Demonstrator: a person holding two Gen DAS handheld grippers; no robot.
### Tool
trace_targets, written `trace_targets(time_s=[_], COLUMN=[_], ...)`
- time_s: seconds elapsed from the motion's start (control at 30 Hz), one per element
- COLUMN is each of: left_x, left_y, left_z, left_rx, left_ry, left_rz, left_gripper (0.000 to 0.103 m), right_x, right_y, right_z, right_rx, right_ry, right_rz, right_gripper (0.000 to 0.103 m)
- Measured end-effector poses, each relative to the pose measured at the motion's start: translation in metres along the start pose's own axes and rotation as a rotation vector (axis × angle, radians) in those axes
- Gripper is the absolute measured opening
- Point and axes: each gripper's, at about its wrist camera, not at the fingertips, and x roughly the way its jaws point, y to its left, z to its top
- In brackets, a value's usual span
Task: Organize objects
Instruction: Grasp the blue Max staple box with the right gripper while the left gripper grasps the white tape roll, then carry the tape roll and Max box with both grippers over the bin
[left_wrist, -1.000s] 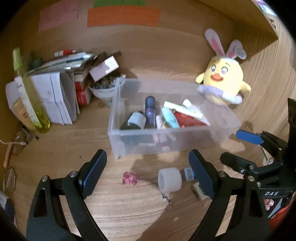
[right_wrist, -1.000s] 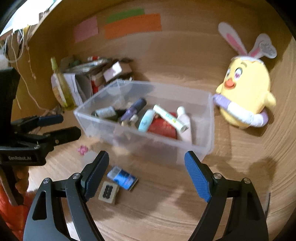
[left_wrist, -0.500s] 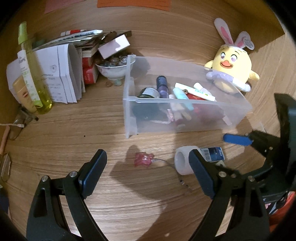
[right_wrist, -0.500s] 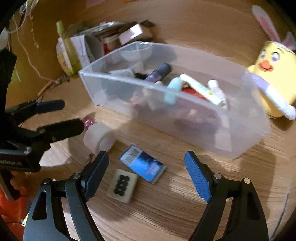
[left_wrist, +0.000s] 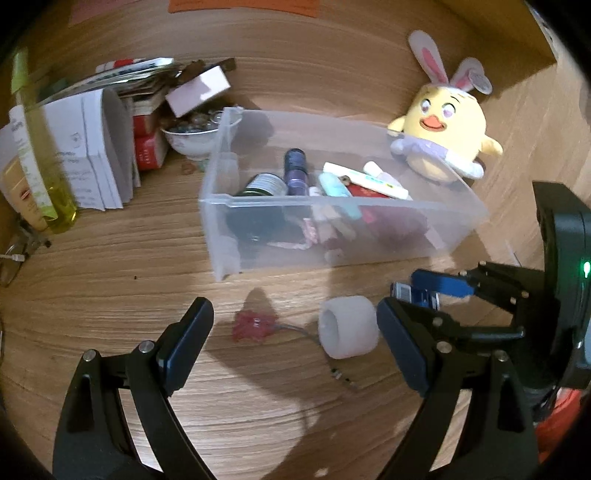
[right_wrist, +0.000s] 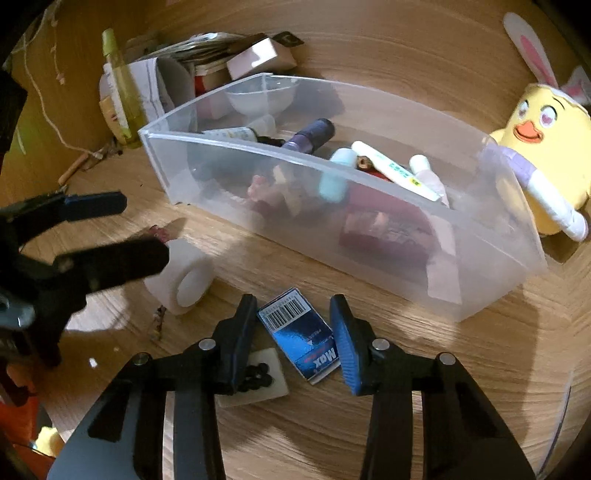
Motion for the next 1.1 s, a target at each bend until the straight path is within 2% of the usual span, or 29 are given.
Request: trace_targets(time_s=[0.03,0.07,0.1,0.2,0.27,0.43,0.57,0.63,0.67,0.77,0.83,0.87,0.9,1.1], left_x=[0.0,0.0,0.001,0.004,0.007,0.017,0.021,0.02,0.02,0.016,0.013,0.011,0.009,-0.01], left_y=[-0.002,-0.004,-0.006,-0.013,-0.017,-0.026,-0.028,-0.029,-0.03,-0.031,-0.032,-0.033,-0.034,-0.036], left_z=[0.0,-0.001,-0.001,-0.002,-0.003,-0.006,-0.007,-0.008,-0.009,-0.009,-0.008,-0.007,-0.006,0.003], left_rx=[0.006,0.011,0.018,0.037,0.048,0.061,0.062,0.064,0.068,0.069,0.067,0.066,0.066,0.062], left_ry=[0.001,0.002,0.003,0.013,0.024,0.058,0.074,0.077,0.079,0.062,0.053,0.044,0.036,-0.022], left_rz=[-0.003,-0.006,-0.007,-0.015,-0.022,-0.032,-0.037,-0.04,-0.041,-0.036,-0.04,-0.04,-0.04,-0.036], left_gripper=[0.091,0.091,0.091,0.089,0.083,0.061,0.047,0.03,0.026,0.024,0.024,0.024,0.024,0.024], right_x=[-0.001,-0.003,-0.004,-0.009,-0.011,-0.018,-0.024,-0.027,-0.027,-0.027,-0.025,-0.025,-0.026,-0.041], right_y=[-0.003,-0.006,-0.008,-0.018,-0.023,-0.033,-0.035,-0.032,-0.032,-0.026,-0.023,-0.023,-0.023,-0.03], right_z=[0.0,0.0,0.001,0.001,-0.001,-0.005,-0.01,-0.014,-0.016,-0.022,-0.025,-0.025,-0.024,-0.022], right_rx=[0.009,0.017,0.024,0.058,0.068,0.114,0.108,0.094,0.088,0.058,0.044,0.045,0.048,0.087], right_ry=[-0.006,-0.011,-0.013,-0.021,-0.021,-0.005,-0.004,-0.002,-0.002,0.004,-0.001,-0.005,-0.003,-0.053], right_rz=[-0.004,-0.006,-0.007,-0.008,-0.018,0.033,0.016,0.01,0.008,-0.018,-0.057,-0.065,-0.058,-0.044], right_gripper=[0.035,0.028,0.026,0.026,0.026,0.027,0.043,0.045,0.045,0.045,0.036,0.027,0.025,0.025])
